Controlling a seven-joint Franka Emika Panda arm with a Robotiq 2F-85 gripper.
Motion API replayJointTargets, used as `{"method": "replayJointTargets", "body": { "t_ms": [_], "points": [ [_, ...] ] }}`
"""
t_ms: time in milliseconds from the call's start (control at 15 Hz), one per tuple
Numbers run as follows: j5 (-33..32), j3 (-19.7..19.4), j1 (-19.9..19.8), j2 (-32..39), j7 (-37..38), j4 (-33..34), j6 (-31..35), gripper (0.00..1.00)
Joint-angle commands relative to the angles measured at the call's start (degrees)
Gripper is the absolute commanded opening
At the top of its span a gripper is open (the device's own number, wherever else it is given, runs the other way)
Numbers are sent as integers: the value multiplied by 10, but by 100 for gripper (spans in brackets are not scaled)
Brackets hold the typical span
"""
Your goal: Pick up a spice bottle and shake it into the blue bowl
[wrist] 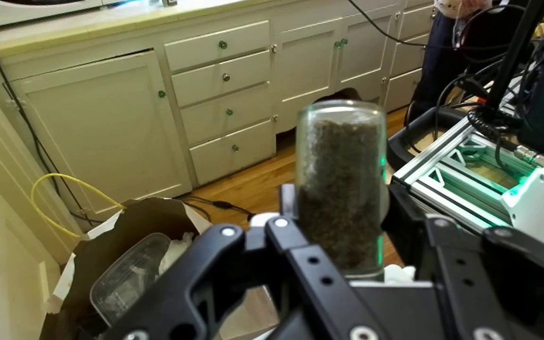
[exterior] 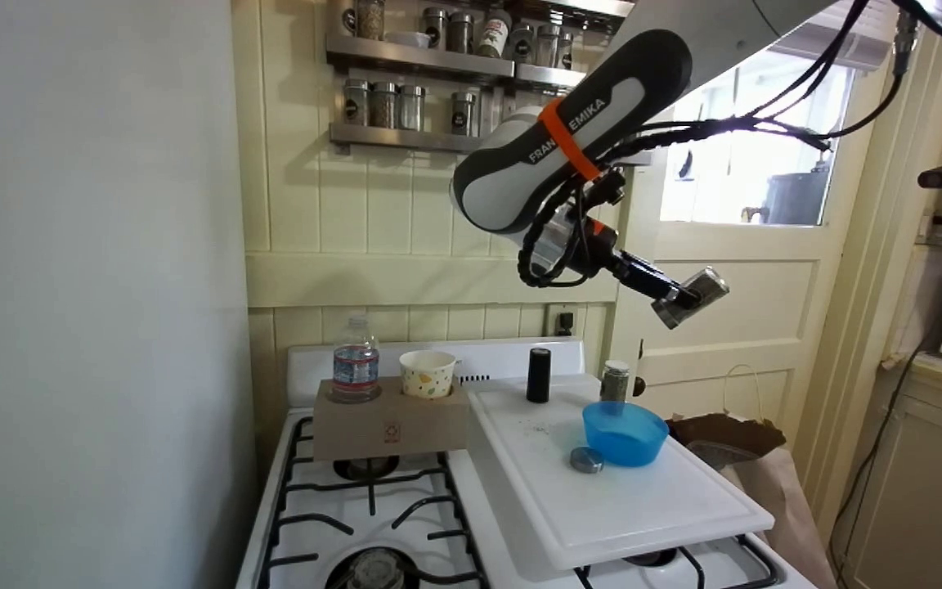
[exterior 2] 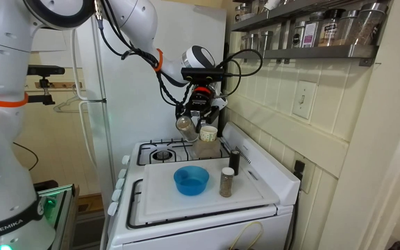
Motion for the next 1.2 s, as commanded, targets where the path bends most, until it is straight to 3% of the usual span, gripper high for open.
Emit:
{"method": "replayJointTargets", "body": {
  "t_ms": [0, 200, 267, 333, 467, 533, 600, 667, 867, 1000, 1133],
  "points": [
    [-41, -8, 11, 33, 28, 11, -58, 23],
    [11, 11, -5, 12, -19, 13, 1, 23],
    [-34, 1, 11, 39, 2, 19, -54, 23],
    [-56, -4, 16, 46, 22, 17, -70, 23],
    [-6, 17, -2, 20, -23, 17, -10, 23],
    [-14, 13, 3, 32, -18, 22, -25, 23],
    [-60, -1, 18, 59, 10, 28, -83, 23],
    [-47, 5, 11, 53, -8, 25, -76, 23],
    [13, 23, -10, 24, -43, 25, 2, 23],
    [-36, 7, 11, 54, -16, 32, -55, 23],
    [14, 29, -7, 10, -60, 17, 23, 23]
  ]
}}
